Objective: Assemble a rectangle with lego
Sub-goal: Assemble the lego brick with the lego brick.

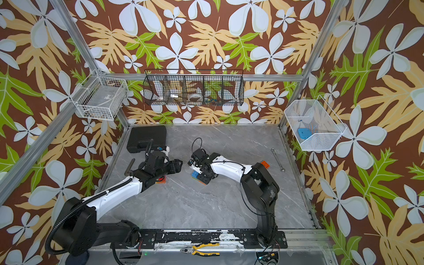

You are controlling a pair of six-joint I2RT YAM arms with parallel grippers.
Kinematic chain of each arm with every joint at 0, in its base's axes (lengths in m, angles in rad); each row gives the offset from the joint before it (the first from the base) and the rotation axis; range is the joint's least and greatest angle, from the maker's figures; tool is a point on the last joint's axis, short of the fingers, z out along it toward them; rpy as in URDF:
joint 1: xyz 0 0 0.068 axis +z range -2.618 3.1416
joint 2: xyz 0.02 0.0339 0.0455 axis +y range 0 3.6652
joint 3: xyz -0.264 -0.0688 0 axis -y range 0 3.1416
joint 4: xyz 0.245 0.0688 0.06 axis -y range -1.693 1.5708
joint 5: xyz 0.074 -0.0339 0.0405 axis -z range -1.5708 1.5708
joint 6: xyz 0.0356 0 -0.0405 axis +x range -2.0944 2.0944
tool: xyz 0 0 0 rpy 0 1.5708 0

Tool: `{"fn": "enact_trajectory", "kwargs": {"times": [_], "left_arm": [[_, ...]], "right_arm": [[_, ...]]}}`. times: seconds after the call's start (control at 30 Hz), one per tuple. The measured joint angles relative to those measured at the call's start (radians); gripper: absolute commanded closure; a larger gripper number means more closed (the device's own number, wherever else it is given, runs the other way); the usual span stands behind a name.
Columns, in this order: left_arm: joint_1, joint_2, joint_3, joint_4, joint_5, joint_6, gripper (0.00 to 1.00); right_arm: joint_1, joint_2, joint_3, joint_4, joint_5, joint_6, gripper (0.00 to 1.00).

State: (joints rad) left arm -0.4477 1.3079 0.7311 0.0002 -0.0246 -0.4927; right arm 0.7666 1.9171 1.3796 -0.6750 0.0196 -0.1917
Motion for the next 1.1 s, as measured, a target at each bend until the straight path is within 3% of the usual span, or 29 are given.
{"fn": "enact_trajectory", "kwargs": {"times": [0.73,1.1], "left_arm": [[0.006,-0.005,0.0,0.001,0.006,-0.002,0.19],[0.015,-0.013,0.0,0.002,0.007,-0.002,0.21]], "right_arm": [[0.0,0.023,0.029,-0.022,-0.003,-0.007,0.64],[-0.001,0.044,0.048,-0.04,0.0,-0.007,0.72]]}}
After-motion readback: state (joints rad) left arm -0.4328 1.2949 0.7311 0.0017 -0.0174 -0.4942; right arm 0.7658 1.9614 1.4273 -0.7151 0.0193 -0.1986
